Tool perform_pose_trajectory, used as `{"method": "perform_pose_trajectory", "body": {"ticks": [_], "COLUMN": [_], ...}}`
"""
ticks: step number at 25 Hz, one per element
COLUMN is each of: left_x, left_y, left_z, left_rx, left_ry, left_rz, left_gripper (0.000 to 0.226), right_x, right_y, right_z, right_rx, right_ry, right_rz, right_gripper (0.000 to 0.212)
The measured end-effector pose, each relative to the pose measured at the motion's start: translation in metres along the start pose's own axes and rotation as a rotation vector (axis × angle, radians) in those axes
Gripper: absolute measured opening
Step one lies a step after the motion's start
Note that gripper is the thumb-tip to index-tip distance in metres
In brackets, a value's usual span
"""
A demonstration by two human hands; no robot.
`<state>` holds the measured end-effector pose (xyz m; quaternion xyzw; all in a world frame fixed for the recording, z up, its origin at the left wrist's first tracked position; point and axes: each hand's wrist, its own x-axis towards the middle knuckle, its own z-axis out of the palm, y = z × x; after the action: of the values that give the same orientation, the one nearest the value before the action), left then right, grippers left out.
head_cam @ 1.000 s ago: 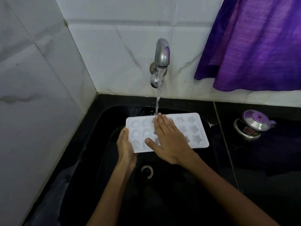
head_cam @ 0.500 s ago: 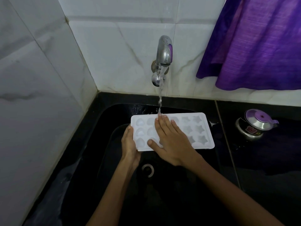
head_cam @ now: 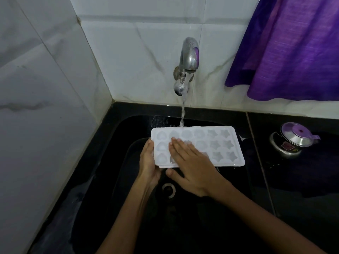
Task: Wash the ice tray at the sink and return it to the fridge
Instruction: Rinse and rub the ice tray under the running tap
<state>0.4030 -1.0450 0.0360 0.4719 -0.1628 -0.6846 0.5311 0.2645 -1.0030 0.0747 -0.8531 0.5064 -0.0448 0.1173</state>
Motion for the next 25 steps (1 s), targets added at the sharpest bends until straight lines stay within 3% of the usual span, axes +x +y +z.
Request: {"method": "perform_pose_trajectory", "body": {"ticks": [4,9,13,18,25], "left_x": [-0.004,0.002,0.003,0.005,0.002], "left_y": [0.0,0.009,0.014,0.011,0.024], "left_z": [0.002,-0.005,-0.011,-0.008,-0.018], "left_rx": [-0.055,-0.084,-0.05,-0.011,0.003], "left_ry": [-0.056,-0.025,-0.005,0.006,0.06], "left_rz": [-0.043,-0.088,-0.035,-0.017,0.063], "left_gripper": [0.041,0.045,0.045,0.044,0.038], "right_x": [0.032,0.025,-0.002,0.024,0.005], "right_y": [-0.003,-0.022,-0.012,-0.02,-0.02], "right_z": [-0.004,0.003,0.0,0.0,0.007], "right_rx": [0.001,0.008,0.028,-0.019,-0.027], "right_ry": [0.065,0.016,-0.031,0.076,0.025], "right_rz": [0.071,-0.14,-0.162,-0.053,-0.203], "right_gripper": [0.095,0.089,0.083,0.091,0.078]}}
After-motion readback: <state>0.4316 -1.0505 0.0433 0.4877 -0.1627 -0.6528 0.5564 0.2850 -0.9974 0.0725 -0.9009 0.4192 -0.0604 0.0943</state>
